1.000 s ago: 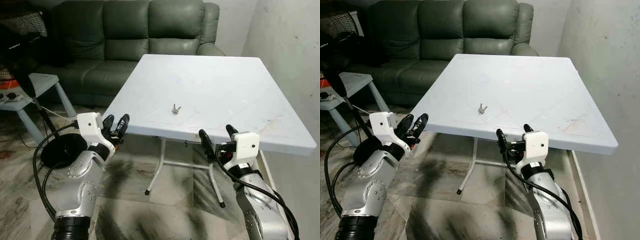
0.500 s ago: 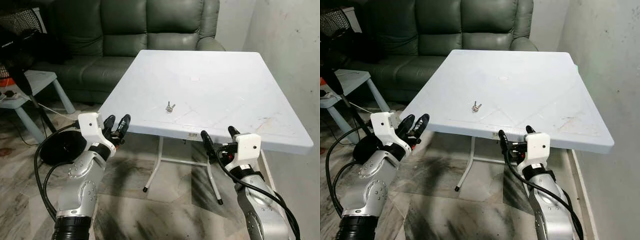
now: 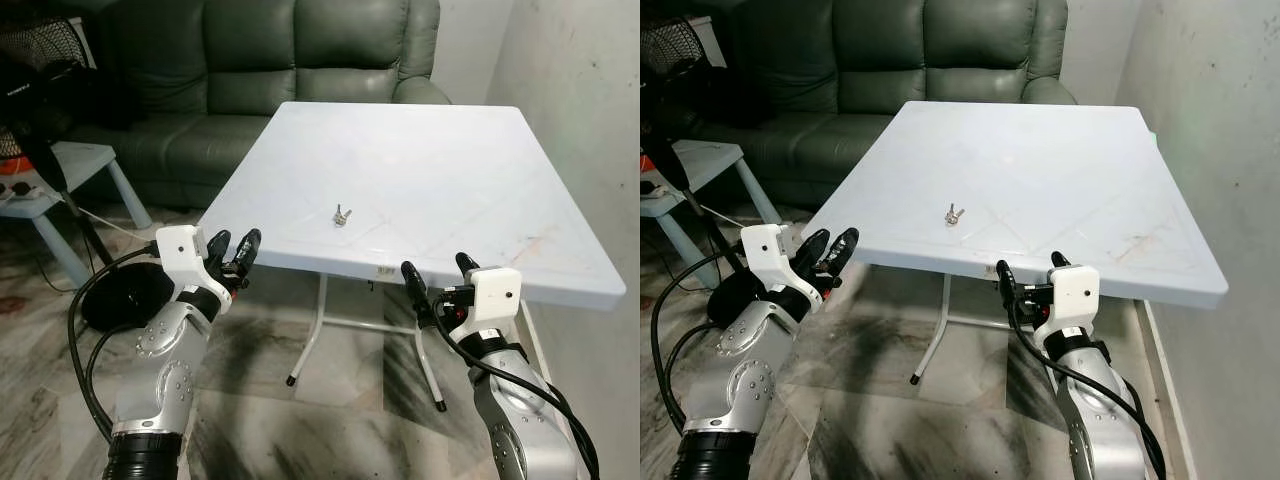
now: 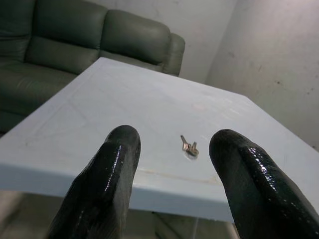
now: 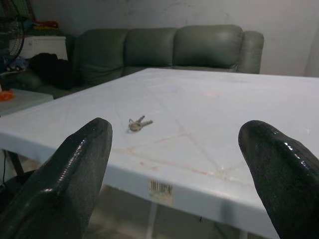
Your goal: Hang keys on a hook
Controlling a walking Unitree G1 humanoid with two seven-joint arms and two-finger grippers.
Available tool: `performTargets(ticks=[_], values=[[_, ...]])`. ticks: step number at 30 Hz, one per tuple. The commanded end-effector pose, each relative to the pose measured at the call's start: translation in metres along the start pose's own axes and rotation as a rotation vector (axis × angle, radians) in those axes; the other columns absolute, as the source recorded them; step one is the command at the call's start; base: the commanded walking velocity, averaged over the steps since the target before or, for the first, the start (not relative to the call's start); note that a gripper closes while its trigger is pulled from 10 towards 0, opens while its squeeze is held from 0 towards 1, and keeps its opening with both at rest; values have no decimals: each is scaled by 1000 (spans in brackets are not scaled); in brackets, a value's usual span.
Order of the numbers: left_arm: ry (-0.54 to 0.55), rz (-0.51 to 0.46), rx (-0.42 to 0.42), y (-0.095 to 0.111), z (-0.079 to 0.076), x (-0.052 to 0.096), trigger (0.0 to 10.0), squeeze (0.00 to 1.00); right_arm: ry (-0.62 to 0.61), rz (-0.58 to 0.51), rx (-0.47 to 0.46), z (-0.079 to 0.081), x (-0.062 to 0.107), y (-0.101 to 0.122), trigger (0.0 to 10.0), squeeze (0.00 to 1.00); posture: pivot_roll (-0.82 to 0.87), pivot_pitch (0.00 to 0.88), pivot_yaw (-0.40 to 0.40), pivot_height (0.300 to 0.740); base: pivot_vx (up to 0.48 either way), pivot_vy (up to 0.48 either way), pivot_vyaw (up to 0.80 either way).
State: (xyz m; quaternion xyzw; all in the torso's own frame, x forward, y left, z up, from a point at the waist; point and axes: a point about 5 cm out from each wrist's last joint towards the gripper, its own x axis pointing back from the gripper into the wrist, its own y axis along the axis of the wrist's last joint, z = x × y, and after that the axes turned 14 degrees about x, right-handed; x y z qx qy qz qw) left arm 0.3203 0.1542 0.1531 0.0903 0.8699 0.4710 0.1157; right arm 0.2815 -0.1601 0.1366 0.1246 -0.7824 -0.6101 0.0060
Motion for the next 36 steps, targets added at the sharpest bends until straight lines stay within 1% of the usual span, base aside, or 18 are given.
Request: performTargets(ticks=[1, 36], values=[[-8, 1, -13, 3, 0, -1, 10000, 0, -11, -27, -2, -1, -1, 7, 10000, 0, 95, 0, 66, 740, 277, 0, 0], [-17, 6, -10, 2, -2, -2, 10000, 0, 1, -29, -4, 1, -1, 7, 10000, 0, 93, 0, 68, 740, 299, 0, 0]])
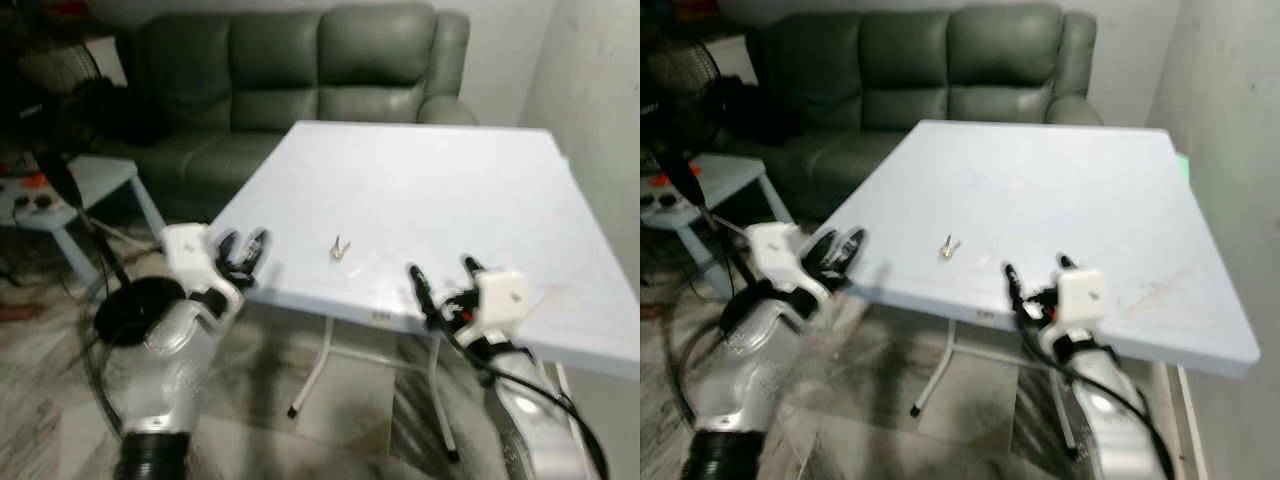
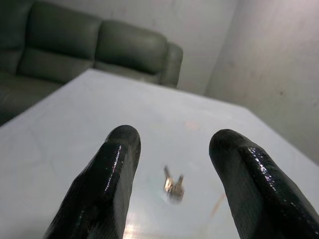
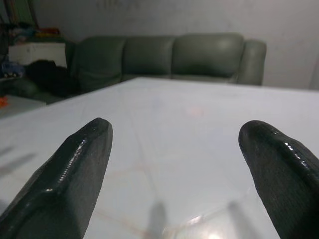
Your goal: Hang keys on a hook
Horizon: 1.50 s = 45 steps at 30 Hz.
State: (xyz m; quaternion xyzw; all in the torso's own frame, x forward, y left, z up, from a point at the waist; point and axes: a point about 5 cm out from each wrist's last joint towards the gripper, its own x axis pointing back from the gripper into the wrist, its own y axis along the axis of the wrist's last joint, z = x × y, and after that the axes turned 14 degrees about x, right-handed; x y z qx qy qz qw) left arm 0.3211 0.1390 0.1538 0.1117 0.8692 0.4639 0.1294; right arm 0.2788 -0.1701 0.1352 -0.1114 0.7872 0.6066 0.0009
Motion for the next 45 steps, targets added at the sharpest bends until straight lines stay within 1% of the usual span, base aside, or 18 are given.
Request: performTargets(ticks=[1, 10, 15, 20, 26, 30, 36, 40, 42, 45], values=[[29, -16, -25, 9, 10, 4, 10000, 0, 28, -43, -18, 10, -5, 10, 10000, 0, 92, 0, 68, 740, 296, 0, 0], [29, -18, -21, 9, 10, 4, 10000, 0, 31, -43, -16, 10, -5, 10, 10000, 0, 92, 0, 67, 740, 293, 0, 0], [28, -17, -18, 8, 9, 5, 10000, 0, 32, -44, -15, 10, -4, 10, 10000, 0, 92, 0, 66, 740, 256, 345, 0], [30, -13, -20, 7, 9, 5, 10000, 0, 33, -43, -15, 10, -4, 10, 10000, 0, 93, 0, 67, 740, 0, 442, 0], [38, -5, -18, 5, 9, 5, 10000, 0, 35, -38, -15, 10, -3, 9, 10000, 0, 95, 0, 65, 740, 0, 0, 0], [76, -8, -42, 4, 11, 5, 10000, 0, 35, -34, -14, 10, -3, 9, 10000, 0, 98, 0, 61, 740, 0, 0, 0], [77, -9, -41, 2, 11, 6, 10000, 0, 36, -33, -14, 9, -4, 9, 10000, 0, 99, 0, 61, 740, 0, 0, 0], [72, -16, -45, -2, 11, 10, 10000, 0, 35, -22, -7, 8, -5, 8, 10000, 0, 102, 0, 59, 740, 0, 0, 0], [62, -4, -28, -4, 11, 12, 10000, 0, 37, -10, 3, 8, -5, 7, 10000, 0, 103, 0, 56, 740, 0, 0, 0], [64, 0, -29, -7, 11, 14, 10000, 0, 37, -3, 5, 7, -6, 6, 10000, 0, 106, 0, 53, 740, 0, 0, 0]])
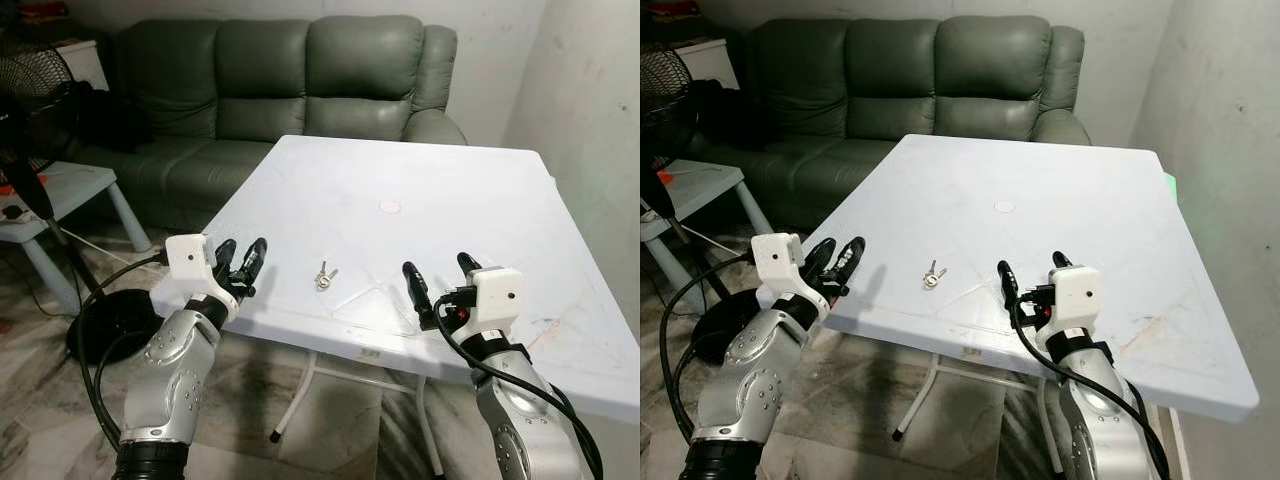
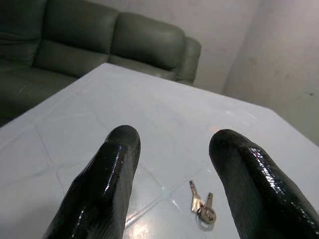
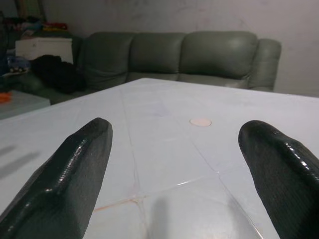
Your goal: Hang keys on a hook
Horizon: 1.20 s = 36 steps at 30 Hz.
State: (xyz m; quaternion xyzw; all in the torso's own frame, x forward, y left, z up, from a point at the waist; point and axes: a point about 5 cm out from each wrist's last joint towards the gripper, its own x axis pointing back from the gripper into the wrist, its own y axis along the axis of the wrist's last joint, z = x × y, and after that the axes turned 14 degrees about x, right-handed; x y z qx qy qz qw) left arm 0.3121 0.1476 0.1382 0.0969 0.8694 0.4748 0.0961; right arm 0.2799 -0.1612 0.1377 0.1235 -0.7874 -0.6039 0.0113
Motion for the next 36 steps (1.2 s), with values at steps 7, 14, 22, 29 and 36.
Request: performTargets(ticks=[7, 14, 22, 29, 36], values=[[-23, -8, -36, -1, -3, 3, 10000, 0, 7, 19, 21, 2, -6, 2, 10000, 0, 108, 0, 49, 740, 0, 0, 0], [-69, 4, -64, -6, -11, 7, 10000, 0, 19, 38, 47, 5, -6, 0, 10000, 0, 106, 0, 51, 740, 0, 0, 0], [-59, 3, -20, -4, -8, 4, 10000, 0, 19, 35, 58, 6, -6, 1, 10000, 0, 105, 0, 51, 740, 0, 74, 0], [-51, -6, -7, -1, -6, 3, 10000, 0, 17, 32, 56, 7, -6, 1, 10000, 0, 104, 0, 52, 740, 0, 281, 0], [-48, -9, 2, 1, -5, 2, 10000, 0, 15, 32, 57, 7, -5, 1, 10000, 0, 104, 0, 51, 740, 0, 67, 0]])
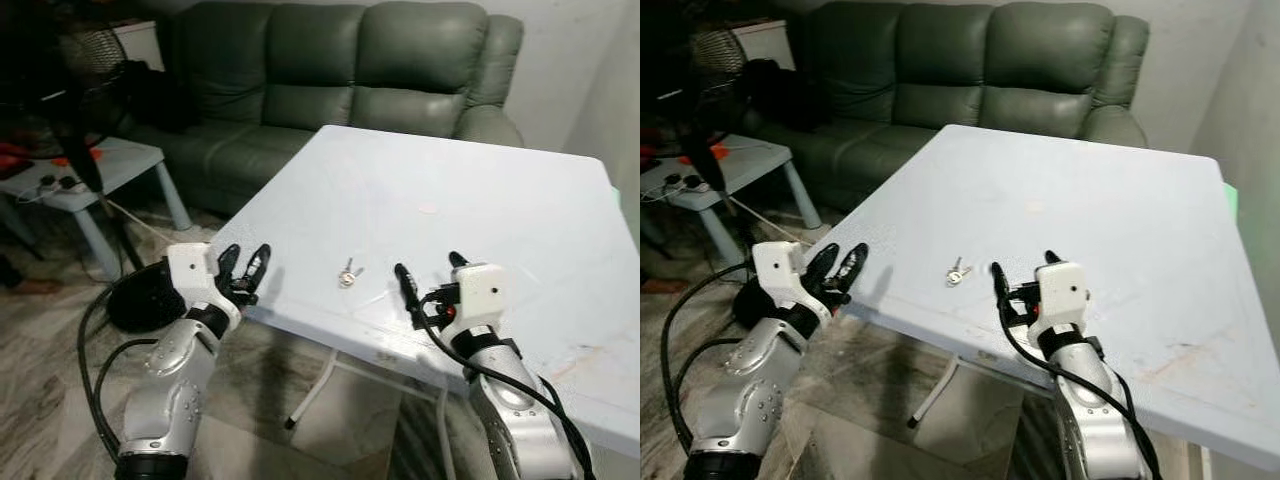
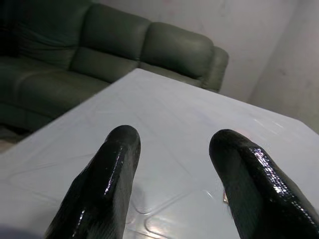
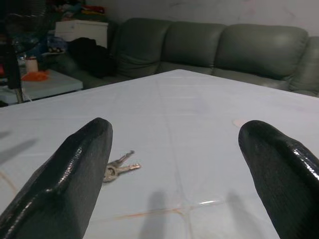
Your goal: Hang keys on a hook
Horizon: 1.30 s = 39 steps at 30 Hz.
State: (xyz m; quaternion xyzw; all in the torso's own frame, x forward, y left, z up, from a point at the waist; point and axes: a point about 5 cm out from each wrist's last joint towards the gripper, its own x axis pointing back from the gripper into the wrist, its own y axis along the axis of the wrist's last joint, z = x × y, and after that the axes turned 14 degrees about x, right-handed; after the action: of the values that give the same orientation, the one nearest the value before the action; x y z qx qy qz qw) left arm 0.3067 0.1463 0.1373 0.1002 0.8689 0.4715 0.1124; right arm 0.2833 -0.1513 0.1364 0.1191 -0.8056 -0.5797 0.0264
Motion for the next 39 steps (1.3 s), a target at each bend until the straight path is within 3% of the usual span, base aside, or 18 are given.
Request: performTargets(ticks=[1, 13, 39], values=[[-15, 2, 0, 2, -3, -3, 10000, 0, -9, 3, 1, -2, 0, 0, 10000, 0, 104, 0, 51, 740, 0, 0, 0], [-12, -3, 3, 3, -2, -3, 10000, 0, -11, 3, 2, -2, 0, 0, 10000, 0, 106, 0, 50, 740, 0, 117, 0], [-13, -1, 4, 5, -2, -4, 10000, 0, -22, 9, 7, -2, 1, -1, 10000, 0, 106, 0, 51, 740, 0, 480, 0]])
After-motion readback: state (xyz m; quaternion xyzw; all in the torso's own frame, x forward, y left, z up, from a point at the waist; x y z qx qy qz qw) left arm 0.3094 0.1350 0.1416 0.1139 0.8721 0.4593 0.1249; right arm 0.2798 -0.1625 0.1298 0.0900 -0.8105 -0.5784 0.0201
